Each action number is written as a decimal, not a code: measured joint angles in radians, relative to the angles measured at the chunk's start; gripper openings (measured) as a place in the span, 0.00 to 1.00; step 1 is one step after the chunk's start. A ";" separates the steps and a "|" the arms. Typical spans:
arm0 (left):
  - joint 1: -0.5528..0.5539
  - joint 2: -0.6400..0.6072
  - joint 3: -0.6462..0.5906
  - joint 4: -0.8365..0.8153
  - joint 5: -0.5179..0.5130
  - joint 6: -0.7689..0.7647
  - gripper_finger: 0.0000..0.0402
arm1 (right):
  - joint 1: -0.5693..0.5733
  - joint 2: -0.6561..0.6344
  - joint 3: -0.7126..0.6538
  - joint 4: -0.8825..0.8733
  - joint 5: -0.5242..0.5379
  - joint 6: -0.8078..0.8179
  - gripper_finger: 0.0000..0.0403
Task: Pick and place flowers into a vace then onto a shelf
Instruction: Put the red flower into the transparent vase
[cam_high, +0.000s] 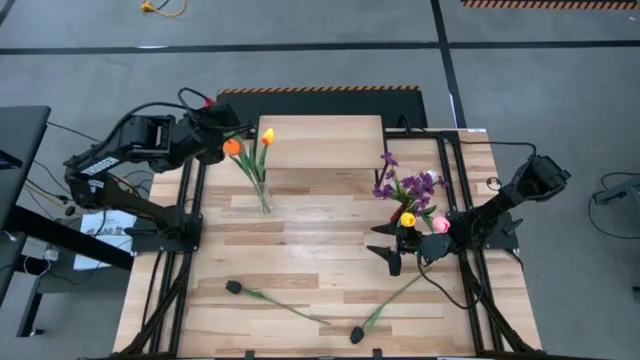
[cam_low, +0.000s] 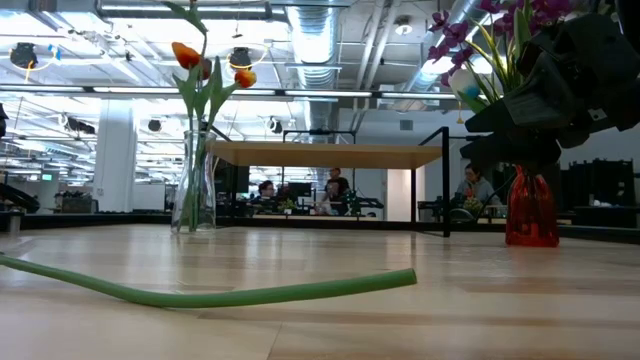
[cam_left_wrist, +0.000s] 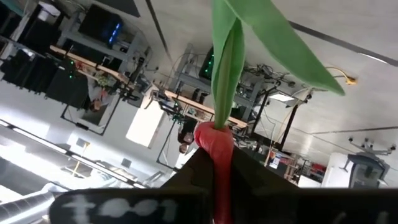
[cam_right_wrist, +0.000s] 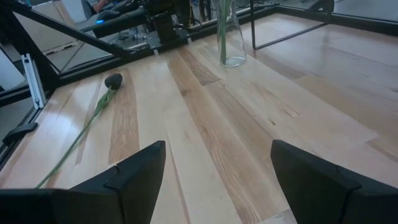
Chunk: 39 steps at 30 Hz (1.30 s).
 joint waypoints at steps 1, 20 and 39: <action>-0.004 0.001 0.000 -0.001 0.001 -0.006 0.01 | 0.000 0.000 0.000 0.000 0.000 0.000 0.71; -0.020 0.001 0.000 -0.030 -0.007 -0.027 0.01 | 0.000 0.000 0.000 -0.013 0.000 0.002 0.71; 0.035 0.047 0.000 -0.070 0.004 -0.050 0.01 | 0.000 0.000 0.000 -0.028 0.000 0.003 0.71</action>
